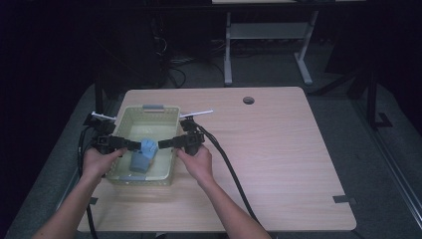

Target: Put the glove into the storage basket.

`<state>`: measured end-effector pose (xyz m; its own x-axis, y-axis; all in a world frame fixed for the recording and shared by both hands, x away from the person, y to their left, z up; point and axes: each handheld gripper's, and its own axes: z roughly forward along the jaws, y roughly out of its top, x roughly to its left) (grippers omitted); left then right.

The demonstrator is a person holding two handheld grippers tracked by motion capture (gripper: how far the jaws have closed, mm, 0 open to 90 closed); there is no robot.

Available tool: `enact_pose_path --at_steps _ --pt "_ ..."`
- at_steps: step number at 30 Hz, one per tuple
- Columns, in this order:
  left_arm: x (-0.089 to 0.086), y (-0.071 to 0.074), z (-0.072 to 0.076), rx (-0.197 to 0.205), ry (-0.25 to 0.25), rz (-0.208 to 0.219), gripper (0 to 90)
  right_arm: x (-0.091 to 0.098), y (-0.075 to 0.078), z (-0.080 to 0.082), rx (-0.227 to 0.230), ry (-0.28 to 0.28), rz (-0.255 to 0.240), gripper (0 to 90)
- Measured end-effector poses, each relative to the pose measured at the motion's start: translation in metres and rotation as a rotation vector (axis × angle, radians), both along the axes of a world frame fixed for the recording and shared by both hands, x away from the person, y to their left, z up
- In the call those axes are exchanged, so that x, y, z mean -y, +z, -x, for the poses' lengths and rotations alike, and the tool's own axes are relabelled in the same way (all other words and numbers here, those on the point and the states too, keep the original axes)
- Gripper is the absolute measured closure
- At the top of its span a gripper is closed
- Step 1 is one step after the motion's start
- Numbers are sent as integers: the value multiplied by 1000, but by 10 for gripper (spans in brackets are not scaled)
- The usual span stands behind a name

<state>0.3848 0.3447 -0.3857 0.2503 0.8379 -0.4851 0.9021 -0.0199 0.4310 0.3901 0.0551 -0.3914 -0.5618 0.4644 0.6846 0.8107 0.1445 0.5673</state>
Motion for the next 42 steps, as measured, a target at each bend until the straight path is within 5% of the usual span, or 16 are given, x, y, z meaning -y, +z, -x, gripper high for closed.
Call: enact_pose_path --at_steps 5,13,42 --pt "5 9 3 49 -9 64 562 11 2 1 4 3 -23 570" --pt "21 18 4 98 -37 90 560 28 8 2 13 -4 -48 526" --pt "58 23 14 152 -97 164 414 94 16 5 29 -64 -100 401"
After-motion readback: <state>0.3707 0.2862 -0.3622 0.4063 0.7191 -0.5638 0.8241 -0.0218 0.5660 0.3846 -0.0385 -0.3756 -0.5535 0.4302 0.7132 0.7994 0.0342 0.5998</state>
